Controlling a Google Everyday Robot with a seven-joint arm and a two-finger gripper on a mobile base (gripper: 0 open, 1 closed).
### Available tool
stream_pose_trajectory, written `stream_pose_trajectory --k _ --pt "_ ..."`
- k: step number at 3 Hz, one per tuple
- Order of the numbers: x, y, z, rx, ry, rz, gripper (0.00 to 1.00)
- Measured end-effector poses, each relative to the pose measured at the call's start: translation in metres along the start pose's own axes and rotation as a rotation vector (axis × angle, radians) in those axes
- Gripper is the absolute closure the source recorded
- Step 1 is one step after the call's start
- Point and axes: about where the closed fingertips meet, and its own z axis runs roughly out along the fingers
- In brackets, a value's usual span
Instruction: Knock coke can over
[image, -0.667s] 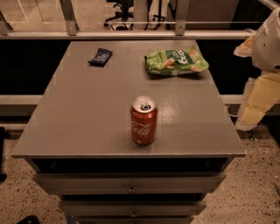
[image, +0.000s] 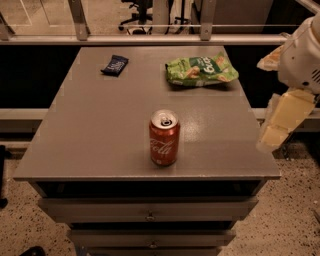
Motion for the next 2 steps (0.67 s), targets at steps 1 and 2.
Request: stream_pose_trajectory --k 1,2 --pt "-0.026 0.013 0.033 -0.056 -0.158 0.07 0.0" --pt "-0.053 0.021 0.058 -0.099 -0.319 0.148 0.0"
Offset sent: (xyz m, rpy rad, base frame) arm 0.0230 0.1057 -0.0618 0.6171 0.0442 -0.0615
